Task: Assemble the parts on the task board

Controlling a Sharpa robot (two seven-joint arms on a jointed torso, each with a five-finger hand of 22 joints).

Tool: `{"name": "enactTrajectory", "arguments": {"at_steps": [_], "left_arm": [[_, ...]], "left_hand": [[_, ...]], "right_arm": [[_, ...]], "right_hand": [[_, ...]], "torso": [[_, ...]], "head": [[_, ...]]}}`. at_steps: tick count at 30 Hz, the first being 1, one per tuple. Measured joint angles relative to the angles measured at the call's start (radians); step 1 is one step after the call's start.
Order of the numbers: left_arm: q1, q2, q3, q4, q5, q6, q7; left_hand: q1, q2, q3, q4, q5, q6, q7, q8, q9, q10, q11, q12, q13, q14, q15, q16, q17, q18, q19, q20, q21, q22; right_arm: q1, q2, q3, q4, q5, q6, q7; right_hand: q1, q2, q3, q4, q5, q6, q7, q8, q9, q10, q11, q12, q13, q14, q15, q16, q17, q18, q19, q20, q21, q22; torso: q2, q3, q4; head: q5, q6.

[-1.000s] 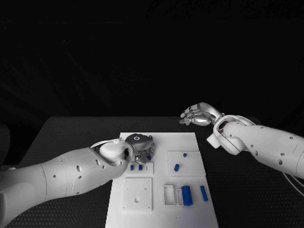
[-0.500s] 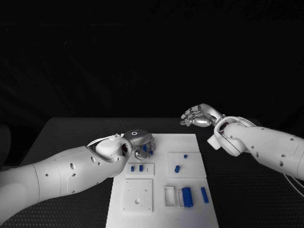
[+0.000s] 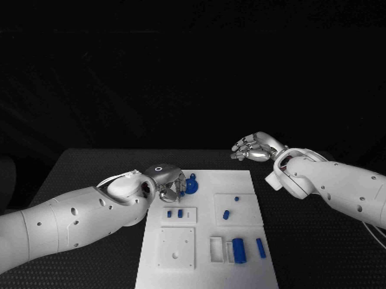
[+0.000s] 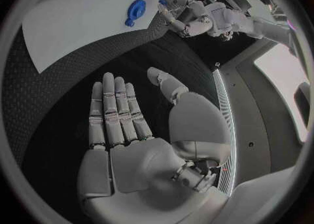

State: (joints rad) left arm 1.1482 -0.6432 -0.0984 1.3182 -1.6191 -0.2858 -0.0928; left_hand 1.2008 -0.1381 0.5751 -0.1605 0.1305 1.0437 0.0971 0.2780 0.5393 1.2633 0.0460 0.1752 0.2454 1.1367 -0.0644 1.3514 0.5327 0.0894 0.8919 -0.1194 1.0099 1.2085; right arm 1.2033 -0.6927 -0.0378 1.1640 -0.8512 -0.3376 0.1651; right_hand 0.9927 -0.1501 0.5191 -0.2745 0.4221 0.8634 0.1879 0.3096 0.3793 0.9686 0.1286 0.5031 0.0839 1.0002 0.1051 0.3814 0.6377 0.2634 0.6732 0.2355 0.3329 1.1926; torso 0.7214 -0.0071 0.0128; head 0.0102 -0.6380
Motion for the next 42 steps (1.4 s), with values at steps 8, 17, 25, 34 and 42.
{"name": "enactTrajectory", "arguments": {"at_steps": [8, 17, 25, 34, 42], "left_arm": [[0.0, -0.025, 0.0, 0.005, 0.007, 0.0, -0.002], [0.0, -0.033, -0.001, 0.005, 0.009, 0.007, -0.004], [-0.001, -0.032, -0.001, -0.008, 0.012, 0.017, -0.004], [-0.003, -0.026, -0.004, -0.012, 0.014, 0.026, -0.004], [-0.01, -0.026, -0.012, -0.015, 0.015, 0.034, -0.004]], "left_hand": [[0.003, -0.003, 0.0, 0.0, 0.0, 0.0, 0.0, 0.0, -0.001, 0.0, 0.0, 0.0, 0.0, 0.0, 0.0, 0.0, -0.001, 0.0, 0.0, 0.0, 0.0, 0.0], [0.003, -0.003, 0.003, 0.003, 0.0, 0.003, 0.004, -0.003, -0.003, 0.0, 0.0, 0.0, 0.0, 0.0, 0.0, 0.0, -0.001, 0.0, 0.001, 0.0, 0.0, 0.0], [0.007, -0.007, 0.005, 0.0, 0.0, 0.003, 0.004, -0.004, -0.003, 0.0, 0.0, 0.0, 0.001, 0.0, 0.0, 0.0, -0.002, 0.0, 0.004, 0.0, 0.0, 0.001], [0.007, -0.007, 0.005, 0.0, 0.0, 0.003, 0.004, -0.006, -0.003, 0.0, 0.0, 0.0, 0.001, 0.0, 0.0, 0.0, -0.002, 0.0, 0.004, 0.0, 0.0, 0.001], [0.007, -0.007, 0.005, 0.0, 0.0, 0.003, 0.004, -0.006, -0.003, 0.0, 0.0, 0.0, 0.001, 0.0, 0.0, 0.0, -0.003, 0.0, 0.004, 0.0, 0.0, 0.0]], "right_arm": [[-0.002, -0.001, 0.0, 0.0, 0.0, 0.001, 0.0], [-0.004, -0.001, 0.0, 0.0, 0.0, 0.001, 0.0], [-0.004, 0.0, 0.0, -0.001, 0.0, 0.002, 0.0], [-0.004, 0.001, 0.0, -0.001, 0.0, 0.002, 0.0], [-0.004, 0.001, 0.0, -0.001, 0.0, 0.002, 0.0]], "right_hand": [[0.0, 0.0, 0.0, 0.0, 0.0, 0.0, 0.0, 0.0, 0.0, 0.0, 0.0, 0.0, 0.0, 0.0, 0.0, 0.0, 0.0, 0.0, 0.0, 0.0, -0.004, 0.001], [0.0, 0.0, 0.0, 0.0, 0.0, 0.0, 0.0, 0.0, -0.001, 0.0, 0.0, 0.0, -0.001, 0.0, 0.0, 0.0, 0.0, 0.0, 0.0, 0.0, -0.004, 0.001], [0.0, 0.0, 0.0, 0.0, 0.0, 0.0, 0.0, 0.0, -0.001, 0.0, 0.0, 0.0, -0.001, 0.0, 0.0, 0.0, 0.001, 0.0, 0.0, 0.0, -0.004, 0.001], [0.0, 0.0, 0.0, 0.0, 0.0, 0.001, -0.001, 0.0, -0.001, 0.0, 0.0, 0.004, -0.001, 0.0, 0.0, 0.0, 0.001, 0.0, 0.0, 0.0, -0.004, 0.002], [0.0, 0.0, 0.0, 0.0, 0.0, 0.001, -0.001, 0.0, -0.001, 0.0, 0.0, 0.004, -0.002, 0.0, 0.0, 0.0, 0.0, 0.0, 0.0, 0.0, -0.004, 0.002]], "torso": [[0.001, -0.0006, 0.0002], [0.001, -0.0008, -0.0009], [0.001, 0.0005, -0.0014], [0.001, 0.0006, -0.0019], [0.001, 0.0011, -0.0019]], "head": [[0.002, -0.002], [0.005, -0.005], [0.006, -0.009], [0.007, -0.013], [0.007, -0.015]]}}
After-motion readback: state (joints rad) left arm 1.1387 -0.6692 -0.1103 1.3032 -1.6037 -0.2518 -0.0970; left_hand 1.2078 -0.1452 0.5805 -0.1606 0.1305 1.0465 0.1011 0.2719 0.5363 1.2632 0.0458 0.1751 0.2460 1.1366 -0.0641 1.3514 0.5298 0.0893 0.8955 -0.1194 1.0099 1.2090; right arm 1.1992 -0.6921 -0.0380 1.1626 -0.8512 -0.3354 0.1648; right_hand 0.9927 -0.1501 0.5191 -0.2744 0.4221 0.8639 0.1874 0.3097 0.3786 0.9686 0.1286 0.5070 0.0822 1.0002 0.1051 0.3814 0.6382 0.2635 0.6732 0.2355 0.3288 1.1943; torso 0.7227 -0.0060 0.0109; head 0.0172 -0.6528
